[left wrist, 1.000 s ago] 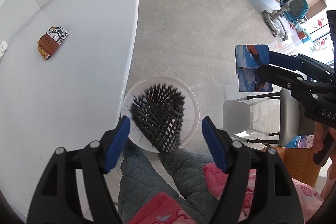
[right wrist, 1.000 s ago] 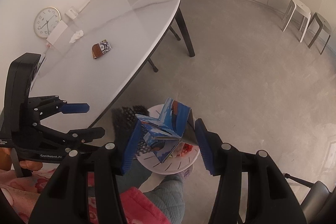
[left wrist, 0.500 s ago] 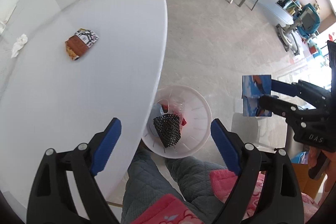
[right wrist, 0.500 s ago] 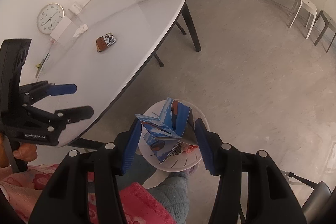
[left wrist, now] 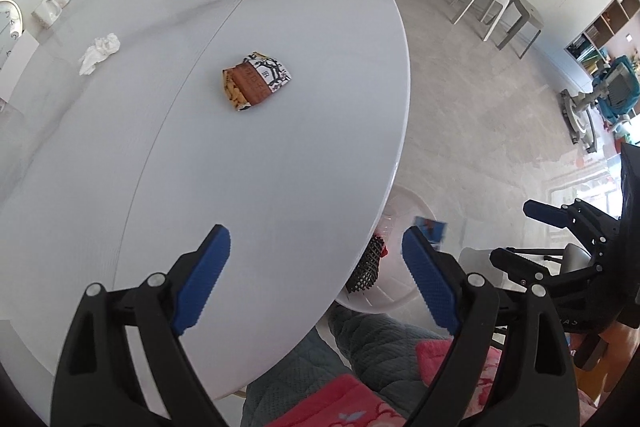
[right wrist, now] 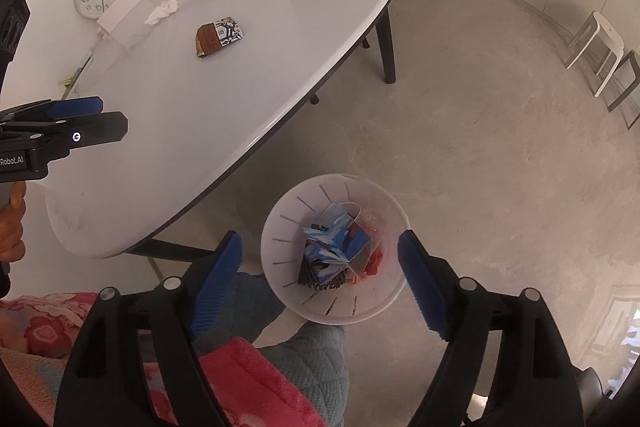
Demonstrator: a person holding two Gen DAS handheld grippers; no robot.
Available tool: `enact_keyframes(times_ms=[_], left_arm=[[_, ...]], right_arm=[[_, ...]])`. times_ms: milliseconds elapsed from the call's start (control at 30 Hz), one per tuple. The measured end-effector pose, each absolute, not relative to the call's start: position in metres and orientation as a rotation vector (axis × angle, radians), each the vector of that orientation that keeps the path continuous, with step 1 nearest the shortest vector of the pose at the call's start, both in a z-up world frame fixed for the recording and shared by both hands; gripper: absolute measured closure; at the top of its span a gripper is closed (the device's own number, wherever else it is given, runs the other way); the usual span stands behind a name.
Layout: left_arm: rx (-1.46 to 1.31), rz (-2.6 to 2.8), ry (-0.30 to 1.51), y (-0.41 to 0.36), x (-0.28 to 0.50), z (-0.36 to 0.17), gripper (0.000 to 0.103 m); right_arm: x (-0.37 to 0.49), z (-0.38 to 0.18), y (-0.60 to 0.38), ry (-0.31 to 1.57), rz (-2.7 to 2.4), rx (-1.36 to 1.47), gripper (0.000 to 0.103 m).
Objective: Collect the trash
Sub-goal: 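Grasp the white tissue with the left tool while the right tool approaches the snack wrapper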
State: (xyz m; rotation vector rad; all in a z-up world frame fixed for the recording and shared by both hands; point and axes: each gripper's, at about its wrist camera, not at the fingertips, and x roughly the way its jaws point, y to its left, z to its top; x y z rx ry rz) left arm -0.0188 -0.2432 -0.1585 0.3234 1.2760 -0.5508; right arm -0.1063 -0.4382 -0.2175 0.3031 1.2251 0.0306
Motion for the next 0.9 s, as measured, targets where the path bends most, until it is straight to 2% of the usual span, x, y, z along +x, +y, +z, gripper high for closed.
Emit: enact_keyframes(times_ms=[133,200,600,900], left_arm=[[0.315,-0.528,1.274,-0.237,-0.012,-0.156,0.019],[0.305,-0.509,1.264,-0.232,-0.006,-0.153,0.014],[0.175,-0.336,1.159,-0.155,0.069,-0.126,0.008],[0.166,-0.219,1.106,-0.101,0.152,-0.127,0.008]], right_arm=[[-0.098,-0.209,-0.438,1.213,-0.02,0.283,0.006],[-0.093,-0.201,-0.44,1.193,-0.047,0.285,0.003],[-0.032,-0.156,-0.41,1.081,-0.02,0.252,0.002],[0.031,-0.155,-0.362,1.064,0.009,0.219,0.002]])
